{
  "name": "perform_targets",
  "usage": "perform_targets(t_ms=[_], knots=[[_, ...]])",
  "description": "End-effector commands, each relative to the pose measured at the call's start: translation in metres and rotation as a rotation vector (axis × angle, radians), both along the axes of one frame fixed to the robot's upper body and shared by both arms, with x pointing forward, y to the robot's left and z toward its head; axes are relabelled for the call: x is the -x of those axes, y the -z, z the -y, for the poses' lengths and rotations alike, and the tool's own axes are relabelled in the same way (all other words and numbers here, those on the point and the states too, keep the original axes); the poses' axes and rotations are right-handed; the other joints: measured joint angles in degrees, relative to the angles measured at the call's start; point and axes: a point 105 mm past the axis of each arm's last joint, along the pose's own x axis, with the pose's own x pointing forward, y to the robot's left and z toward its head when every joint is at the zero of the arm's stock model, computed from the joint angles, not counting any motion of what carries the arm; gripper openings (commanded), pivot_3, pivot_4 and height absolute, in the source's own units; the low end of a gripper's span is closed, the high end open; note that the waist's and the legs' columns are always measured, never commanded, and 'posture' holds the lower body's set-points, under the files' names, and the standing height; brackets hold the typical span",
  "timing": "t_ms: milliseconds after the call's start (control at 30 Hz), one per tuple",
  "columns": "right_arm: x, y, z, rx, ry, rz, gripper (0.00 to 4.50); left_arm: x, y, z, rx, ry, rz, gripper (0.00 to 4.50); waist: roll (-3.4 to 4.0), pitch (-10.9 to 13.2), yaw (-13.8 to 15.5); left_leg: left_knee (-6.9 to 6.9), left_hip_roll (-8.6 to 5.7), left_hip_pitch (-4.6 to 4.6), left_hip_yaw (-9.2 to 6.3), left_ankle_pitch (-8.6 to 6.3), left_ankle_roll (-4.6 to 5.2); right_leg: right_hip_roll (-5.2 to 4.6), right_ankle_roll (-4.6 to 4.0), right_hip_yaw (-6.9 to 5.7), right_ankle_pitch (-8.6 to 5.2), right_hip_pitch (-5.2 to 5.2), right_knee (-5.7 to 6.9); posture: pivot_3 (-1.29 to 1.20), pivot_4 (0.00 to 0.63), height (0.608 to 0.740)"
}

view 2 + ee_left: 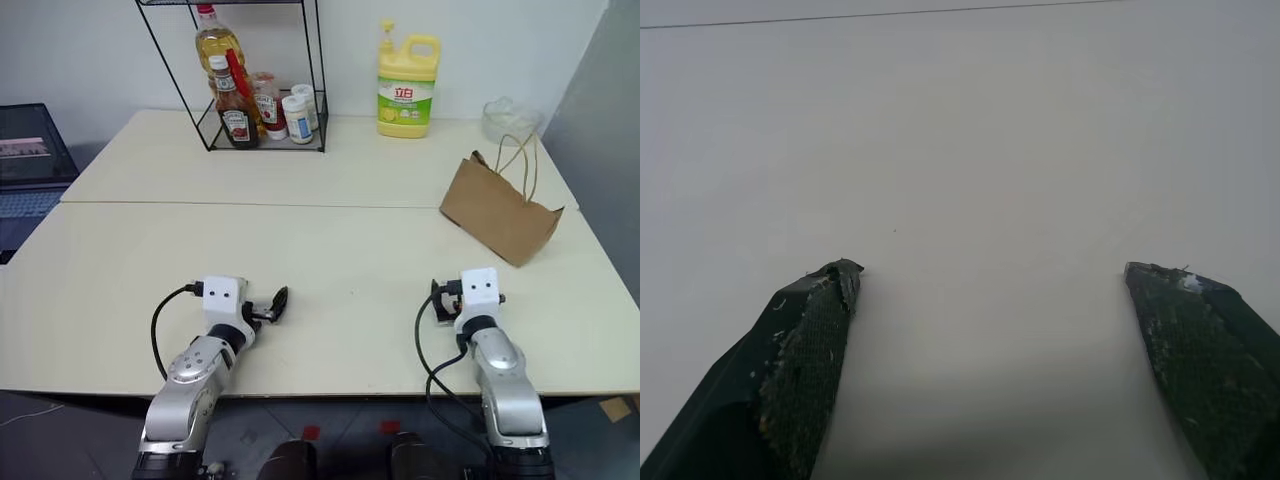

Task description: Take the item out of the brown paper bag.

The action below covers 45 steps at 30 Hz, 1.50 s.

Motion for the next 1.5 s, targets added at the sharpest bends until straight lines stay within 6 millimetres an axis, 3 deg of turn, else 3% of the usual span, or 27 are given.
perform_targets(t_ms=[33,400,700,833,1267,1500], knots=[[-0.001,-0.011,0.0,0.002,0.001,0.053,4.5,0.003,0.005,-0.013,-0.012,-0.048,-0.027,4.49,0.0,0.0,0.0,0.0,0.0,-0.01,0.01,0.0,0.0,-0.01,0.0,0.0,0.0,0.0,0.0,0.0,0.15,0.74],[0.004,-0.005,-0.001,0.01,-0.002,0.03,4.5,0.006,0.004,-0.006,0.012,-0.013,-0.029,4.49,0.0,0.0,0.0,-0.07,0.0,-0.05,0.0,0.0,0.0,-0.01,0.02,0.0,0.02,-0.01,-0.16,0.0,0.15,0.74],[0.01,-0.013,0.003,0.022,0.028,0.054,4.5,0.002,0.0,0.007,0.011,0.072,-0.03,4.49,0.0,0.0,0.2,-0.06,-0.01,-0.14,-0.01,0.0,0.0,-0.02,0.07,-0.02,0.05,-0.02,-0.25,0.0,0.15,0.74],[0.011,-0.03,0.009,0.032,0.052,0.11,4.5,-0.002,-0.007,0.014,0.015,0.12,-0.022,4.49,-0.01,0.0,0.3,-0.06,-0.01,-0.16,-0.01,0.0,0.0,-0.04,0.08,-0.02,0.05,-0.03,-0.27,0.0,0.15,0.74],[0.015,-0.122,0.045,0.115,0.101,0.32,4.5,-0.023,-0.116,0.094,-0.12,0.882,0.09,4.49,-0.05,0.1,1.3,-0.03,-0.03,-0.47,0.0,0.01,0.0,-0.03,0.17,-0.06,0.12,-0.29,-0.32,0.0,0.15,0.74],[0.012,-0.138,0.061,0.137,0.131,0.347,4.5,-0.024,-0.175,0.127,-0.074,1.163,0.178,4.49,-0.09,0.3,1.4,-0.03,-0.05,-0.57,0.0,0.0,0.01,-0.03,0.17,-0.07,0.12,-0.36,-0.32,0.0,0.15,0.74]])
